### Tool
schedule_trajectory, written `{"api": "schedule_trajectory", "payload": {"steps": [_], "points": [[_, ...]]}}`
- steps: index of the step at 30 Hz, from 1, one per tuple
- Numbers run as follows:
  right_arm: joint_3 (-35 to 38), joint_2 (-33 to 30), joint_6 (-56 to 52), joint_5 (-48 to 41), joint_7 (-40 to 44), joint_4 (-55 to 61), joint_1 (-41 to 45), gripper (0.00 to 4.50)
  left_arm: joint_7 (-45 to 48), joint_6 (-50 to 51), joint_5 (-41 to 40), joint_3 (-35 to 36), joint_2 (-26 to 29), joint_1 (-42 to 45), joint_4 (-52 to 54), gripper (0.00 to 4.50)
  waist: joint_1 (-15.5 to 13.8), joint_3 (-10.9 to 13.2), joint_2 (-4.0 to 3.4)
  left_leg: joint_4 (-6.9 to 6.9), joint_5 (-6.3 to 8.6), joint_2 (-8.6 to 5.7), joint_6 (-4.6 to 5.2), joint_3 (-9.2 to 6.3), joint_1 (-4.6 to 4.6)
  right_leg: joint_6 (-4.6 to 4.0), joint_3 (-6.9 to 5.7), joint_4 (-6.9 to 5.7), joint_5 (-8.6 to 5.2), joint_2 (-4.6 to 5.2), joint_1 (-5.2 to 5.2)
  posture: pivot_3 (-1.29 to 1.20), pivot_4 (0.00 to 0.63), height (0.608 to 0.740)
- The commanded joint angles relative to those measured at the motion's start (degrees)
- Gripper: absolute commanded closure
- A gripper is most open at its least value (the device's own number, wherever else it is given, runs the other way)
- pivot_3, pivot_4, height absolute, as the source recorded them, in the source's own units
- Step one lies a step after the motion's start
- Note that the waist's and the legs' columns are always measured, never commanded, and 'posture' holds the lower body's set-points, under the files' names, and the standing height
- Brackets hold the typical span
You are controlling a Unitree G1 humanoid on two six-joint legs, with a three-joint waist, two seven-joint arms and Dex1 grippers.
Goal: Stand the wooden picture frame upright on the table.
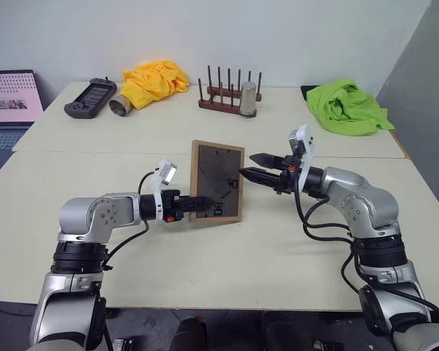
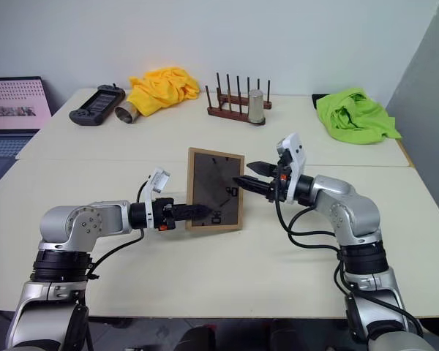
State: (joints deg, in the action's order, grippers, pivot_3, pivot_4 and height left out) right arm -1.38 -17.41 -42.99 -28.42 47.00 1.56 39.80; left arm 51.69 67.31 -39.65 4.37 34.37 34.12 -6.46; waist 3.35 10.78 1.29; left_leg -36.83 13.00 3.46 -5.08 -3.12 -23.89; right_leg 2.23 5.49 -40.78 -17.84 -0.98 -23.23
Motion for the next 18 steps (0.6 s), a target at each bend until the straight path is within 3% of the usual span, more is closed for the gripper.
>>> {"api": "schedule_trajectory", "payload": {"steps": [1,3,10,18], "points": [[-2.22,2.12,2.85,1.00,-0.72,-1.05,2.18,0.23,1.26,-1.67,-1.14,0.62,0.93,1.38,3.91,3.21,-0.03,0.00,0.00,0.00,0.00,0.00,0.00,0.00,0.00,0.00,0.00,0.00,0.00,0.00,0.00,0.00,0.150,0.740],[-4.20,3.36,4.74,2.90,-1.18,-2.92,2.93,0.02,1.26,-1.59,-1.28,0.76,0.98,1.32,4.10,3.21,-0.02,0.00,0.00,-0.01,0.00,0.00,0.00,0.00,-0.01,0.00,0.01,0.00,0.00,0.00,0.00,0.00,0.150,0.740],[-8.84,5.65,8.90,6.24,-0.21,-5.18,3.87,0.02,0.95,-0.76,-2.14,0.99,0.69,1.59,5.14,3.21,-0.01,0.00,0.00,0.00,0.00,0.01,0.00,0.00,-0.01,0.00,0.00,-0.01,0.00,0.00,-0.03,0.00,0.150,0.740],[-8.00,4.69,-0.23,-2.70,3.57,4.65,0.95,0.02,0.80,-0.17,-2.68,0.99,0.68,1.07,5.85,3.21,-0.04,0.01,-0.01,0.01,0.00,0.01,0.00,-0.01,-0.02,0.00,-0.02,0.00,0.00,0.00,-0.03,0.00,0.150,0.740]]}}
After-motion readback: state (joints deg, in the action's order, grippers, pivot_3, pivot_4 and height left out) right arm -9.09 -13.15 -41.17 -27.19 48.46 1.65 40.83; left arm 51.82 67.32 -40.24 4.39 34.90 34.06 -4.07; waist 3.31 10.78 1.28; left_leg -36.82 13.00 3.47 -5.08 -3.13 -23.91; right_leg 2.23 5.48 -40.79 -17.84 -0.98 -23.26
